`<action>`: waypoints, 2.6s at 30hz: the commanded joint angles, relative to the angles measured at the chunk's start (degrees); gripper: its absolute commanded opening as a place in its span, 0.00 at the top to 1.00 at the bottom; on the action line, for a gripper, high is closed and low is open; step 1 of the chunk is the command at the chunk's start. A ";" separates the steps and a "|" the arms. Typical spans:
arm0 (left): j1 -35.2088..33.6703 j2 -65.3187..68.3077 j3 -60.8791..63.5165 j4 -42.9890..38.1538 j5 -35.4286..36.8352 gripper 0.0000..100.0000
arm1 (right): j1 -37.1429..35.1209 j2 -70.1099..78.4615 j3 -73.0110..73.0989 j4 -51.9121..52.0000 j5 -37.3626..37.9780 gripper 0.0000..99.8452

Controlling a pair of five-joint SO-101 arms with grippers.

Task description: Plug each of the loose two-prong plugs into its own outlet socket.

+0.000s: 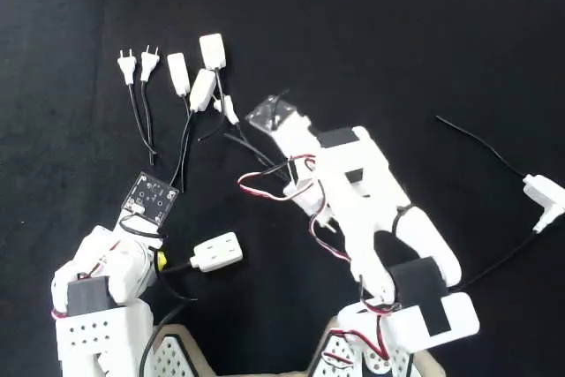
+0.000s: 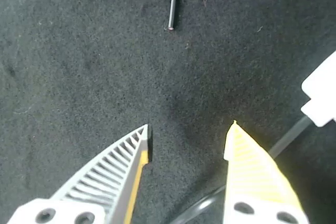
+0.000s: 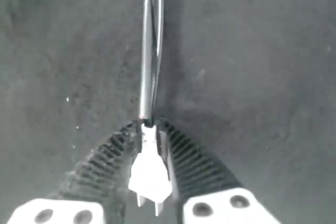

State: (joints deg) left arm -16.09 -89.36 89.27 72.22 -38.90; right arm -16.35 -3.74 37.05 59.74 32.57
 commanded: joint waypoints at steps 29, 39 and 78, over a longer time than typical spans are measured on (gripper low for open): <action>0.48 0.00 -0.13 0.79 -0.62 0.77 | 4.66 -10.15 -1.89 20.13 15.30 0.83; 0.66 0.00 -0.13 0.79 -0.62 0.77 | 4.57 -10.15 5.23 16.26 14.86 0.77; 0.40 0.00 -0.13 0.79 -0.44 0.77 | 5.63 -6.02 -0.66 11.43 8.00 0.99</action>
State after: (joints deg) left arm -16.09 -89.36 89.27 72.22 -38.90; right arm -9.49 -5.23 38.90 71.87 44.09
